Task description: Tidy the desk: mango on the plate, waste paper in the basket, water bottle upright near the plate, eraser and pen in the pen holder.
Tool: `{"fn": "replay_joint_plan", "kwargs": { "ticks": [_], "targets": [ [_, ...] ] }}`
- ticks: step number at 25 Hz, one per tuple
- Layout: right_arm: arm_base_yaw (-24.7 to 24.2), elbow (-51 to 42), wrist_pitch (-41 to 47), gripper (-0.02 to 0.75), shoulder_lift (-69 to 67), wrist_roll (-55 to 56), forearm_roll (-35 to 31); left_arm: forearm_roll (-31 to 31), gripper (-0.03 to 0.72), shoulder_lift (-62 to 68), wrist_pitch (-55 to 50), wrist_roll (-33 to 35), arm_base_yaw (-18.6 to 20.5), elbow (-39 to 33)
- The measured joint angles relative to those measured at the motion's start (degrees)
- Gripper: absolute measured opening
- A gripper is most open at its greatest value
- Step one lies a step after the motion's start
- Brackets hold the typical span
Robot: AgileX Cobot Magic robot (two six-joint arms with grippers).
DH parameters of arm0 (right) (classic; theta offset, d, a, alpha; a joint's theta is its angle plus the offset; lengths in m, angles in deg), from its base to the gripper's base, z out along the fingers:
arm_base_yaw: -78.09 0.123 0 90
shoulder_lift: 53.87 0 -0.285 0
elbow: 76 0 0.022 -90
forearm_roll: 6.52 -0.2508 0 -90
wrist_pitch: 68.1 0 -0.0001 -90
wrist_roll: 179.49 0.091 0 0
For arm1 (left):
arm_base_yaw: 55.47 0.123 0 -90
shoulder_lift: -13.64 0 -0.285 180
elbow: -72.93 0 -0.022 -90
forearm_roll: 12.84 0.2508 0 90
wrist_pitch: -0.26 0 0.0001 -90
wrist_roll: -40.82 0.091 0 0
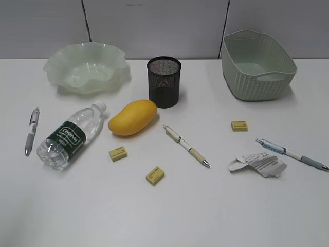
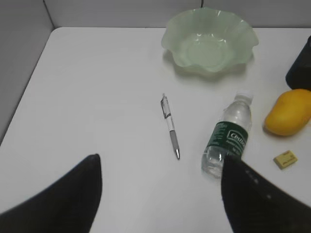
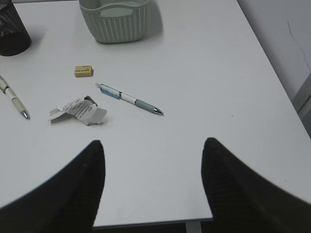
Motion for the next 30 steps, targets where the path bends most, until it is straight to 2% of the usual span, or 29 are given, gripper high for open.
{"fn": "replay_joint_plan", "kwargs": {
  "ticks": [6,11,14,20,27,30],
  "targets": [
    [0.0,0.0,0.0,0.499,0.0,0.0,0.0,-6.6,0.559,10.9,2.1,6.3,0.0,7.4],
    [0.0,0.0,0.0,0.499,0.0,0.0,0.0,-14.0,0.557,19.4,2.2,10.9,0.0,10.9],
    [0.0,0.0,0.0,0.499,0.0,0.0,0.0,-16.8,0.556,21.9,2.2,12.7,-1.6,12.3],
    [0.0,0.0,0.0,0.499,0.0,0.0,0.0,-16.6,0.554,27.3,3.0,13.4,-9.8,13.6],
    [0.0,0.0,0.0,0.499,0.0,0.0,0.0,-13.1,0.554,36.0,6.1,13.4,-21.2,13.6],
    [0.0,0.0,0.0,0.499,0.0,0.0,0.0,-11.0,0.554,40.7,7.3,13.4,-24.8,13.8]
  ]
}}
